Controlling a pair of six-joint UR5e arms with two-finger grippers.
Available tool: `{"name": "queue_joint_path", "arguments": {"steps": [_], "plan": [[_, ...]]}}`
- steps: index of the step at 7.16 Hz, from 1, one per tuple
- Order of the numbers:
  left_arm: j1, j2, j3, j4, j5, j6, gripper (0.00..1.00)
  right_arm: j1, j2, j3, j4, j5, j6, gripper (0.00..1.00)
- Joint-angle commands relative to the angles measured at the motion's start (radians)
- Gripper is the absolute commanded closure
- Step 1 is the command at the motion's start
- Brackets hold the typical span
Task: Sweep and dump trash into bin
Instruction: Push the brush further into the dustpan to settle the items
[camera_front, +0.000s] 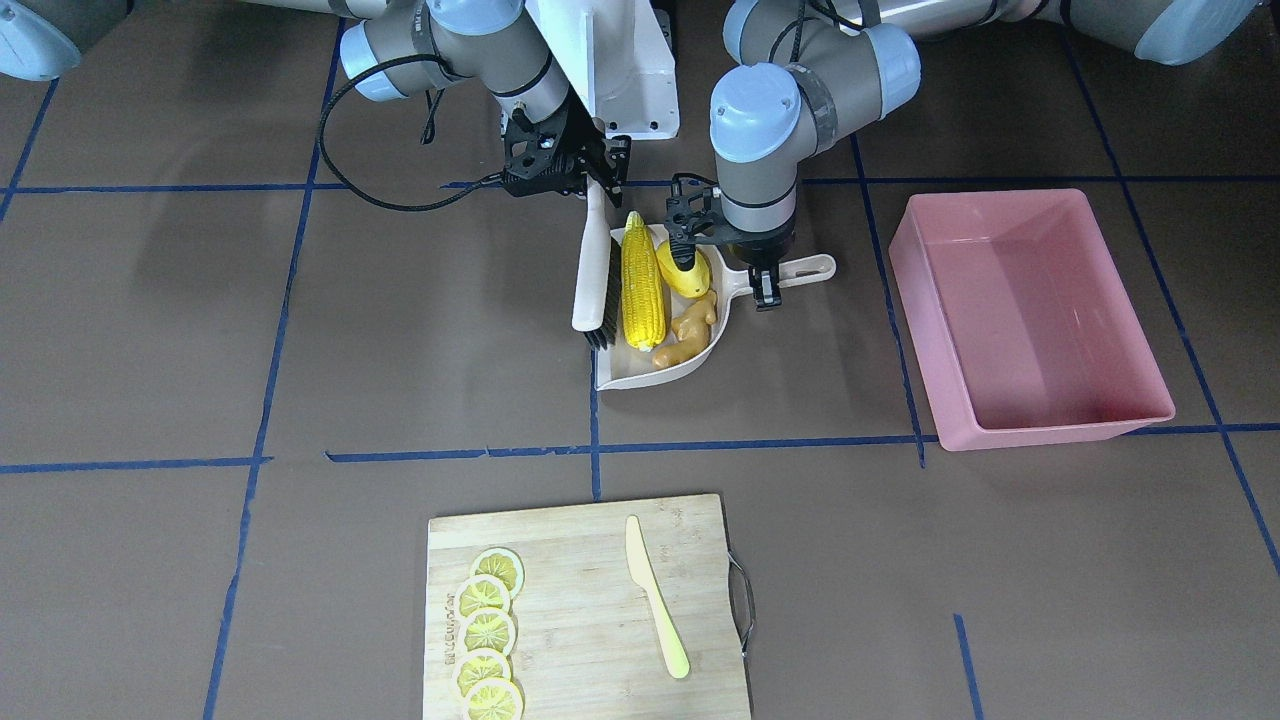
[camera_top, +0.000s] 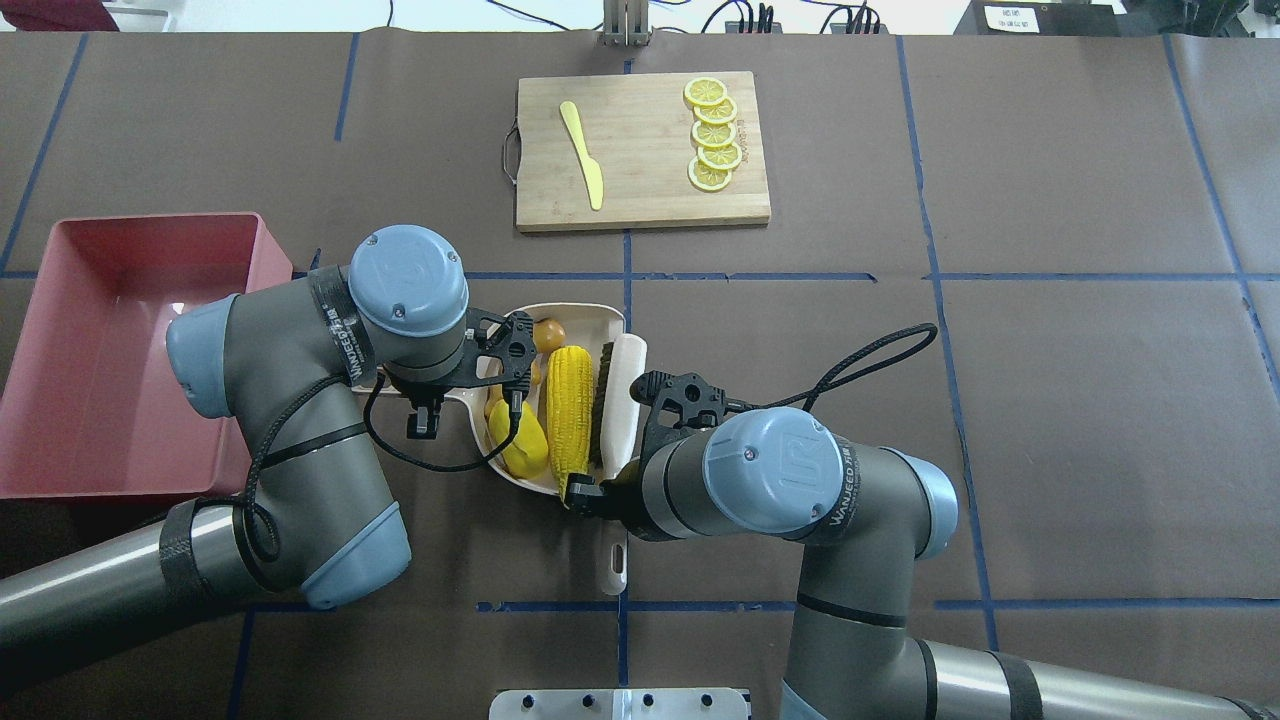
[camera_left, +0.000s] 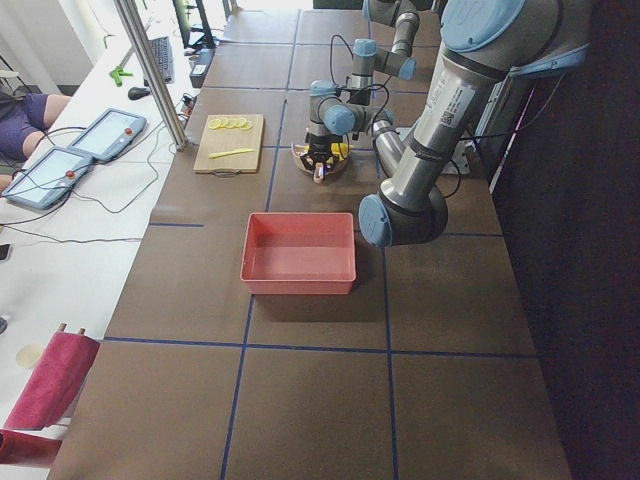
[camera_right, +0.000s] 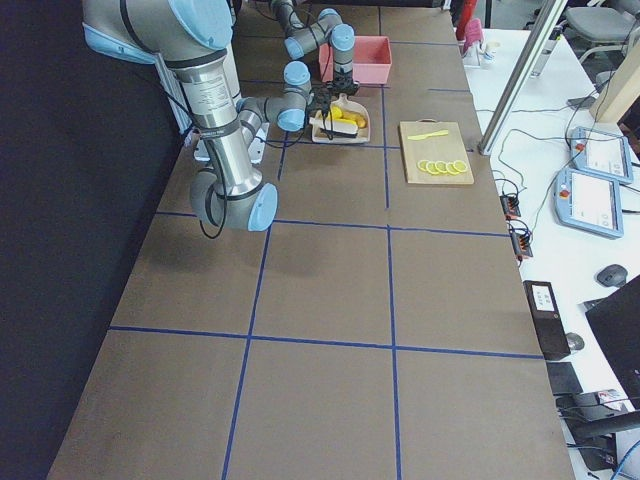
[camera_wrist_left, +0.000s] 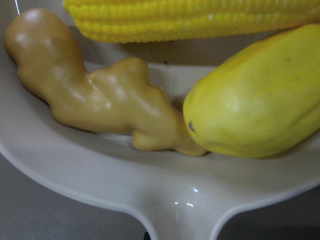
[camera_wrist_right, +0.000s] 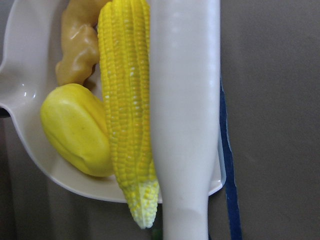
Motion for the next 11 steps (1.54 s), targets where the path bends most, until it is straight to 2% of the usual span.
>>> {"name": "queue_joint_path", "arguments": {"steps": [1, 4, 8, 11], "plan": [[0.0, 0.0, 0.0, 0.0, 0.0, 0.0, 1.0, 0.0, -0.004, 0.005, -0.002, 0.0, 0.0, 1.0], [0.0, 0.0, 0.0, 0.0, 0.001, 0.0, 1.0, -0.002, -0.013, 0.042, -0.058, 0.002, 0.0, 1.0], [-0.002, 0.002, -0.003, 0.0, 0.0, 0.0, 1.0, -0.017, -0.027, 0.039, -0.063, -0.002, 0.0, 1.0], [-0.003, 0.003, -0.003, -0.005, 0.001, 0.0, 1.0, -0.002, -0.027, 0.12, -0.285, 0.012, -0.067, 1.0]]}}
